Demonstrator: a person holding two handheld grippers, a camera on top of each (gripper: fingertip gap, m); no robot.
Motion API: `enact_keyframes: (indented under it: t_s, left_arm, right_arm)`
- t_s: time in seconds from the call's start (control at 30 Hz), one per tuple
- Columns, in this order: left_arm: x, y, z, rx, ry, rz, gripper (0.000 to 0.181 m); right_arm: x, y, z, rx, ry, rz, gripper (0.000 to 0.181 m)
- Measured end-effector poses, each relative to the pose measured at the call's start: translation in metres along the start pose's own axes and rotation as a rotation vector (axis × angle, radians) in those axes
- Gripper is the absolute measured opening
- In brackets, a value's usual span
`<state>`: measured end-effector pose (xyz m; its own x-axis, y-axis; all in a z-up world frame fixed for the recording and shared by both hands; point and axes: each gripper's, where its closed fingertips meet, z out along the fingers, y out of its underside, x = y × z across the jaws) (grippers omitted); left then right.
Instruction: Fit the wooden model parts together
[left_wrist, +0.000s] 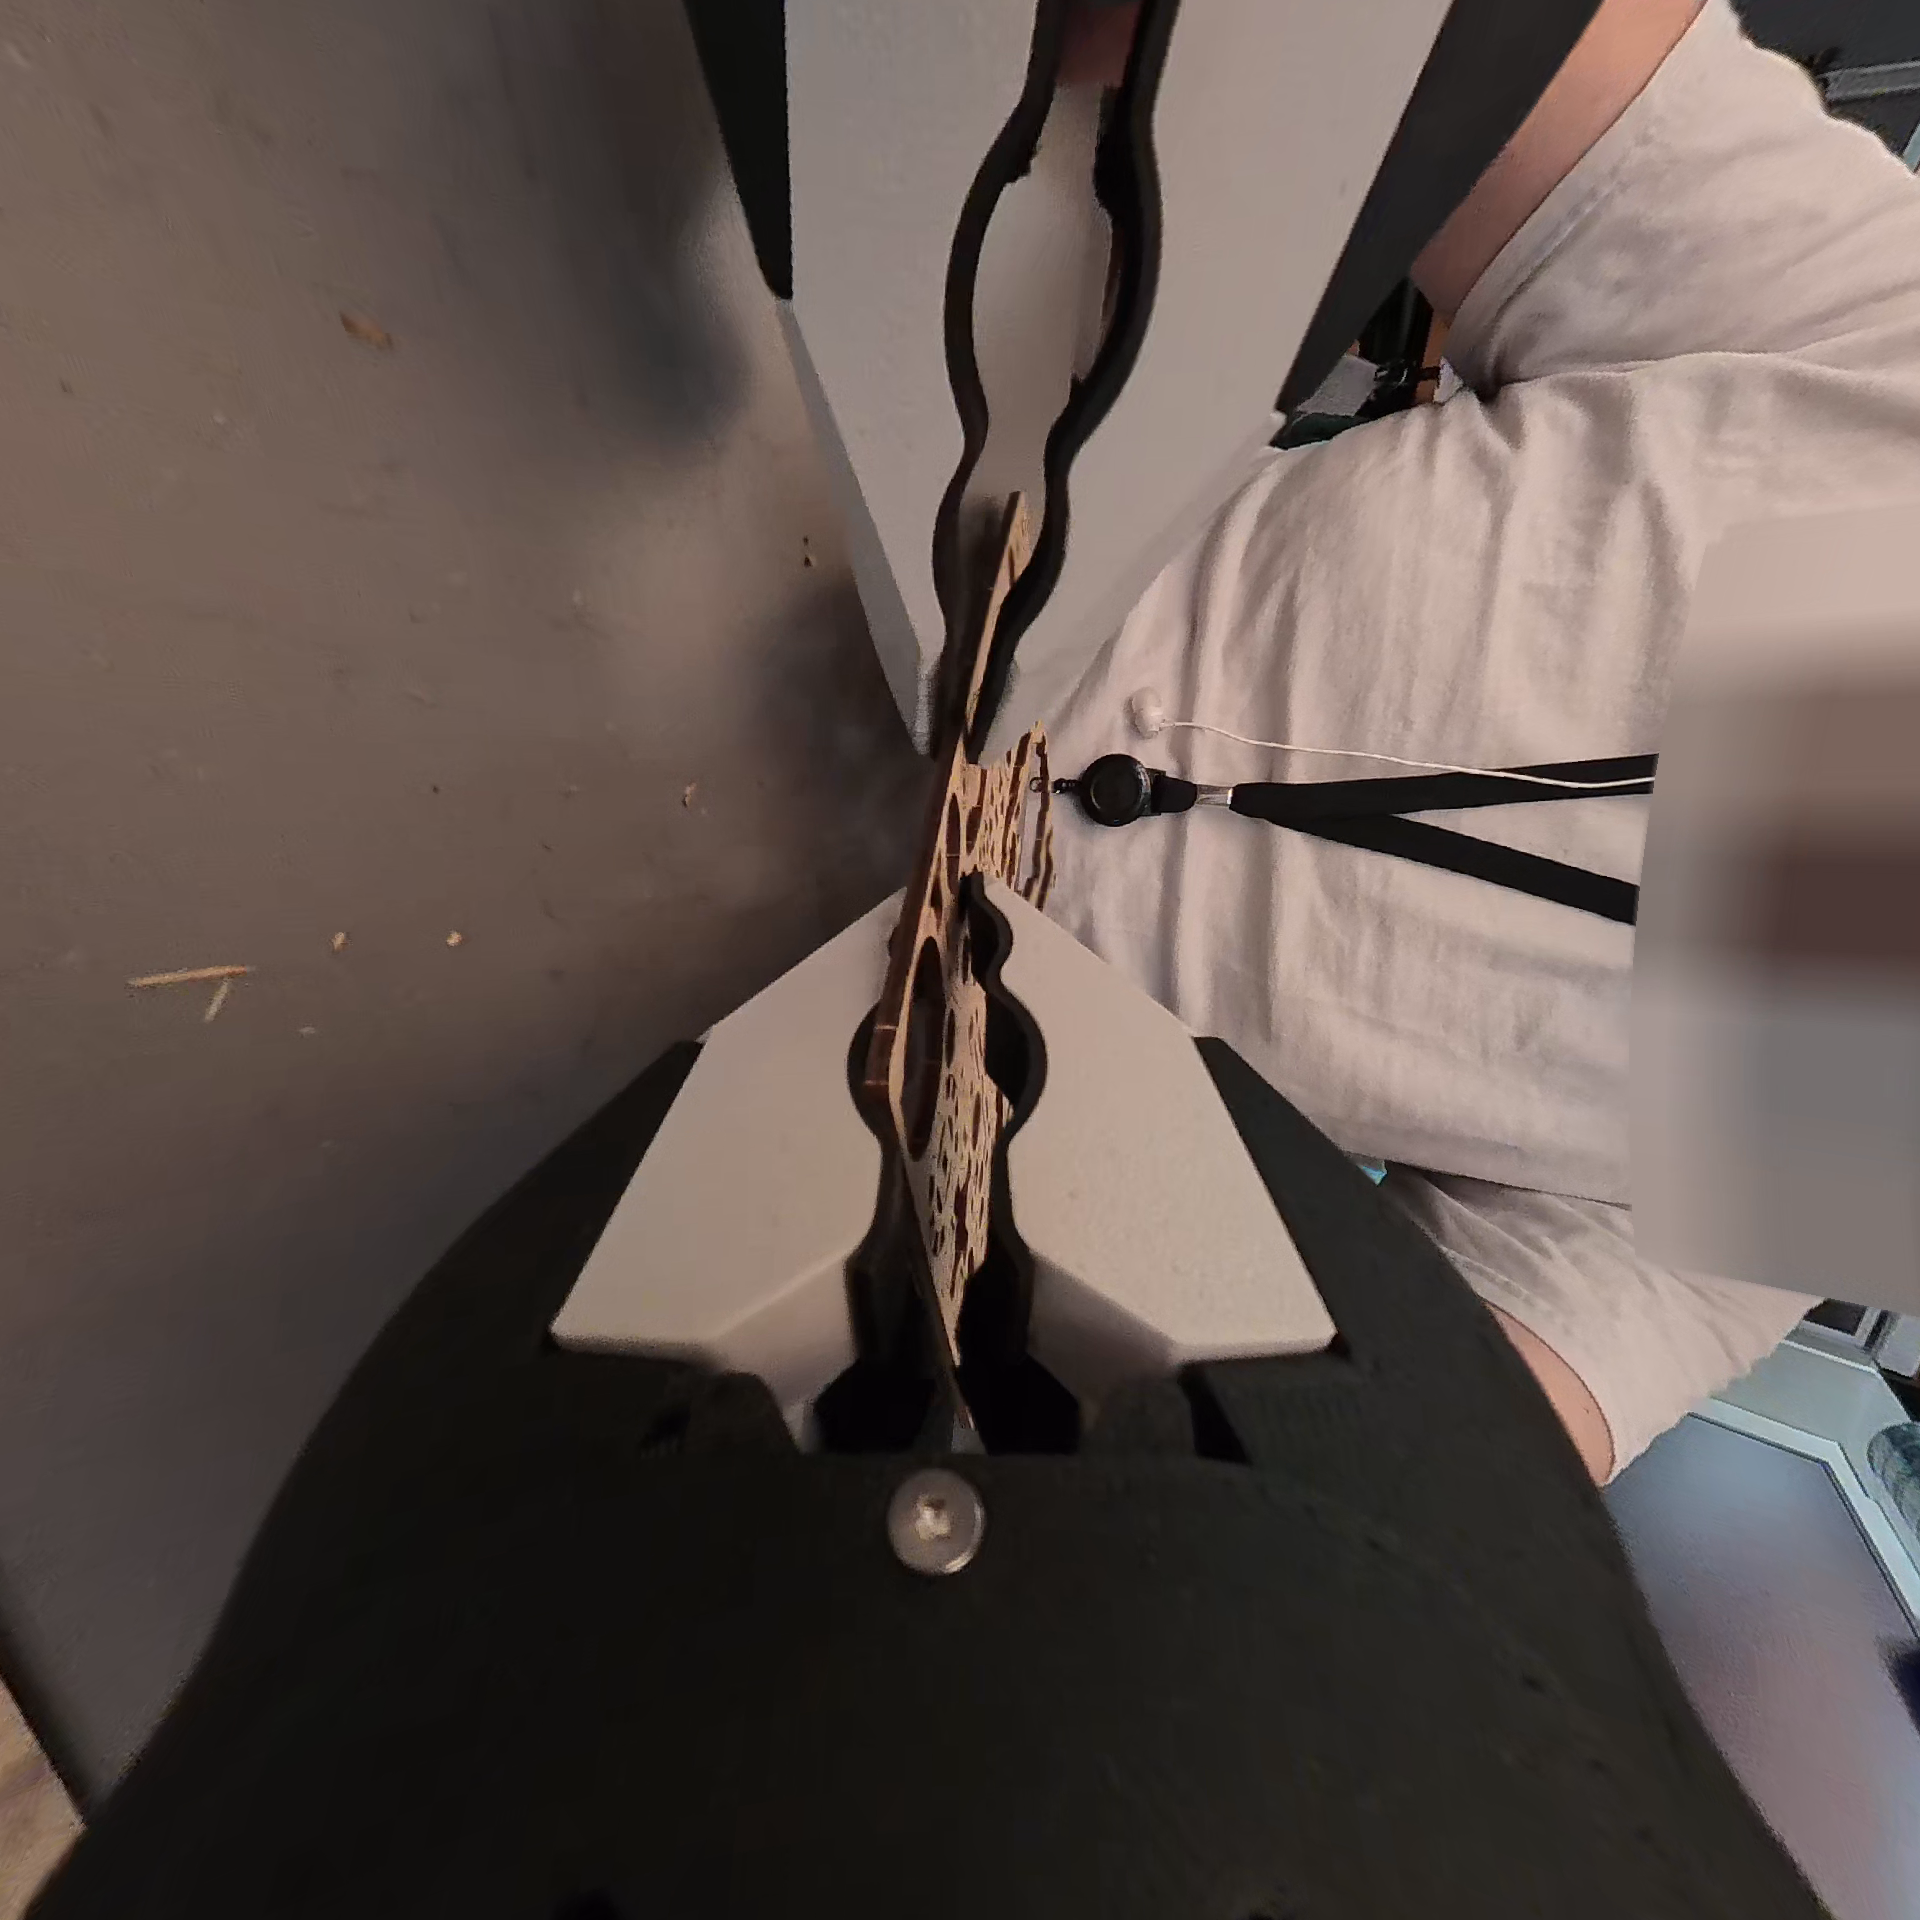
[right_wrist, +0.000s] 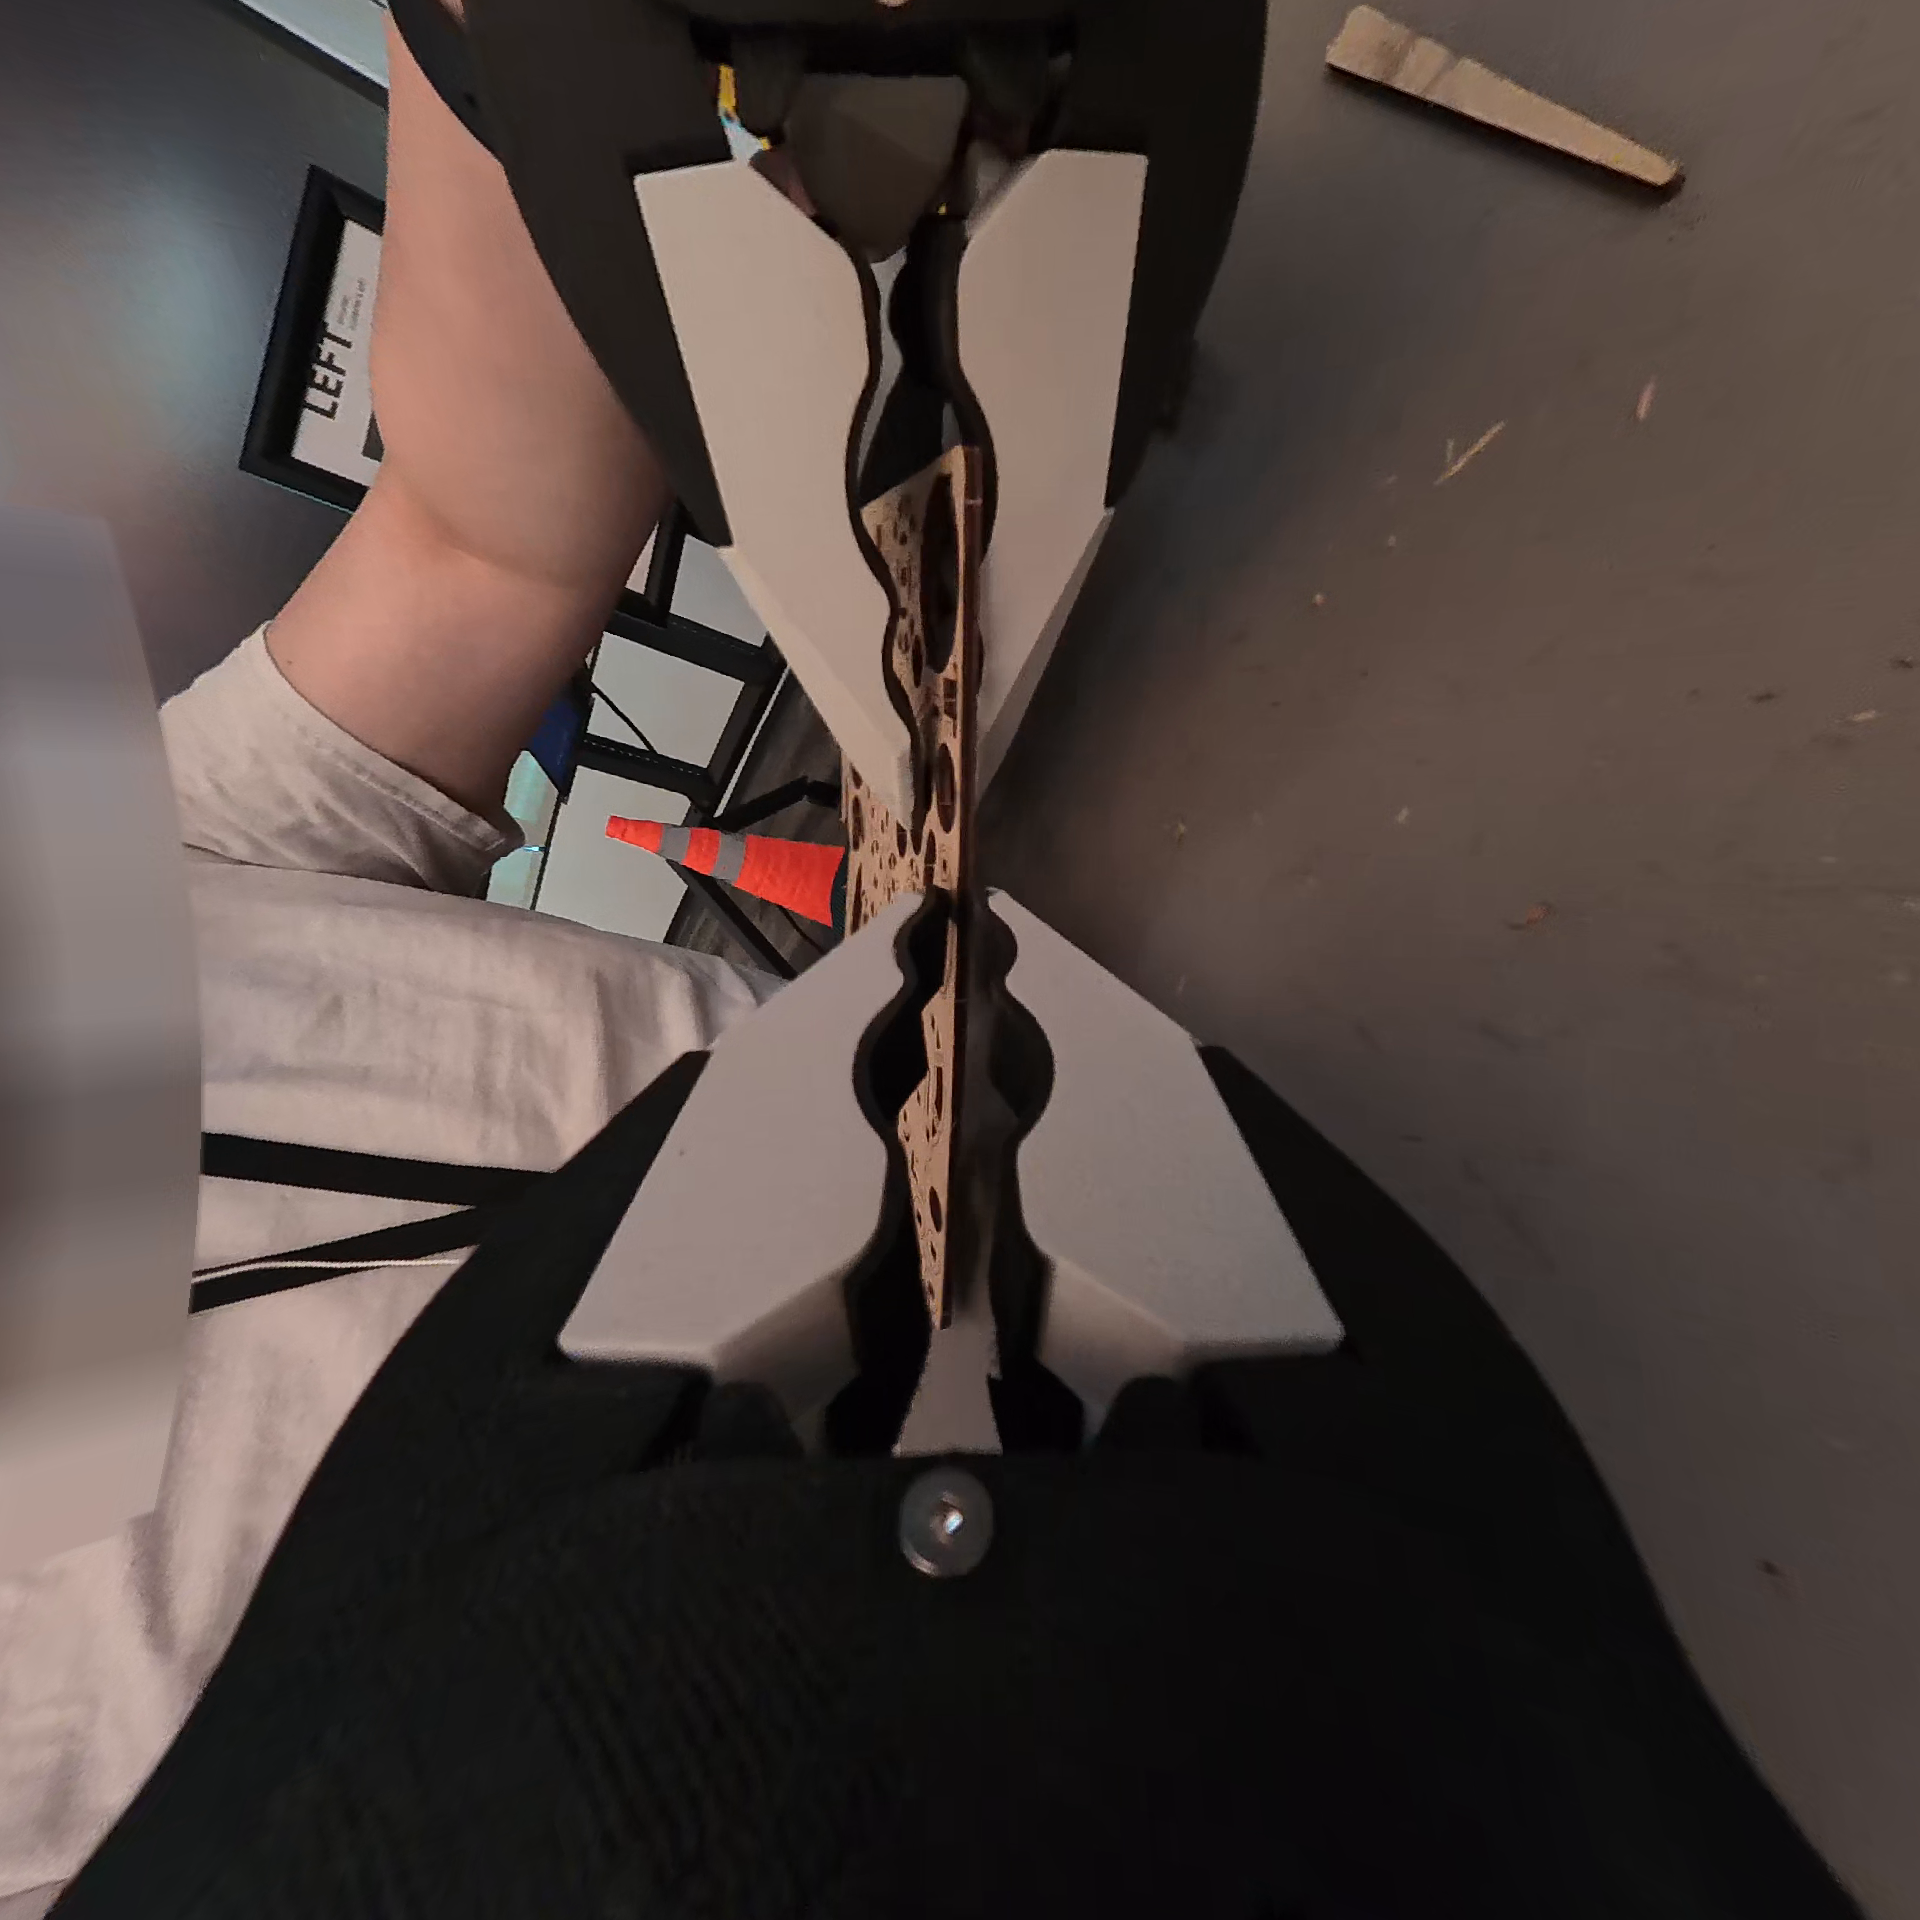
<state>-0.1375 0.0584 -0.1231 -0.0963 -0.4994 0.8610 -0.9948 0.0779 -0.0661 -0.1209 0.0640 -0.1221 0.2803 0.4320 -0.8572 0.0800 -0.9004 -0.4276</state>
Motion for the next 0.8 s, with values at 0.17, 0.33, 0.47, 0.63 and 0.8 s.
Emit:
enact_keyframes:
  t_s: [0.17,0.33,0.47,0.63,0.8]
  left_arm:
    - [-0.002,0.003,0.002,0.005,-0.001,-0.022,0.003]
    - [-0.008,0.005,0.002,0.025,-0.021,-0.028,0.004]
    - [-0.010,0.007,0.003,0.029,-0.032,-0.032,0.004]
    - [-0.014,0.008,0.004,0.024,-0.037,-0.043,0.005]
    - [-0.017,0.008,0.005,0.019,-0.050,-0.048,0.005]
  right_arm:
    - [0.004,0.002,0.003,-0.039,0.062,-0.028,0.002]
    - [0.009,0.000,0.007,-0.025,0.097,-0.008,0.002]
    - [0.012,0.001,0.008,-0.027,0.127,-0.005,0.003]
    - [0.015,0.002,0.010,-0.027,0.144,0.005,0.003]
    - [0.018,0.002,0.010,-0.023,0.160,0.020,0.003]
